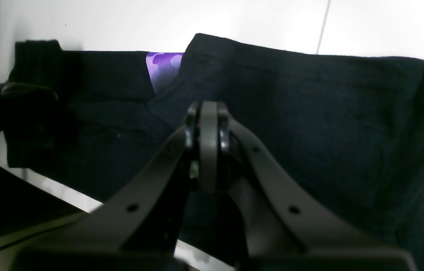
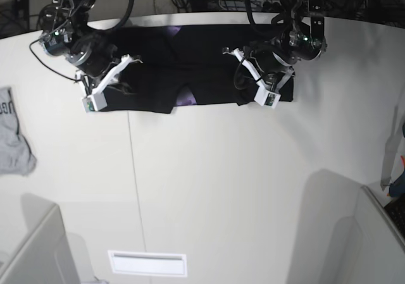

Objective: Fold the T-shirt properly
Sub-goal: 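Grasp the middle of the folded strip with the left gripper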

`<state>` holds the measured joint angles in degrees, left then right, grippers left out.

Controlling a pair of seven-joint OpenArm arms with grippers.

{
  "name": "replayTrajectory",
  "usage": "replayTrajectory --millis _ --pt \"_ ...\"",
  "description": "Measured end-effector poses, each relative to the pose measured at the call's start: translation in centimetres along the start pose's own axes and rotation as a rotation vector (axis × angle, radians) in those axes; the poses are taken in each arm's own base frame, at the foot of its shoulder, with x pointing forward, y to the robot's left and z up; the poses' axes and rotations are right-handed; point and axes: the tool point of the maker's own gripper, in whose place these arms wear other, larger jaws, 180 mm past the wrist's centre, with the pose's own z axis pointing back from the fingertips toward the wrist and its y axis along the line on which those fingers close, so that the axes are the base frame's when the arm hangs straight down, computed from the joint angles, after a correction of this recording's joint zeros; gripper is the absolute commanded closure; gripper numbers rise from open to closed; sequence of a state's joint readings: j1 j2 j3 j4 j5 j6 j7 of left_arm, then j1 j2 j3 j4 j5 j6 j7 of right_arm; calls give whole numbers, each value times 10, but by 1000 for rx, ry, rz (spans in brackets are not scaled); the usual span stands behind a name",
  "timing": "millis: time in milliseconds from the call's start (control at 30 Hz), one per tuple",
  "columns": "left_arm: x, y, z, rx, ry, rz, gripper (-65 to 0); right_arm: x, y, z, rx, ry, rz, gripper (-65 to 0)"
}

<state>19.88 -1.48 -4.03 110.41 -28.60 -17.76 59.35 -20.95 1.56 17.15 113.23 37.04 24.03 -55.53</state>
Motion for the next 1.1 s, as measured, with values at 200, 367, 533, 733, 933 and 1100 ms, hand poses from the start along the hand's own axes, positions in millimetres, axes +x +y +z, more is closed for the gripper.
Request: replayTrajectory --millis 200,367,533,733,933,1100 --pt "-1 2 1 5 9 -4 0 0 0 0 0 0 0 0" --pt "-1 2 1 5 9 -3 0 1 0 0 0 -1 1 0" --pt "0 2 0 5 7 -5 0 2 0 0 0 -4 2 0" --pt "-4 -16 -6 -38 27 -31 0 2 0 0 1 -4 2 0" --pt "-3 -32 -11 -78 34 -62 -151 2 0 0 1 -4 2 0" --pt "5 -43 -14 -106 18 -87 -225 2 0 0 0 -4 2 0"
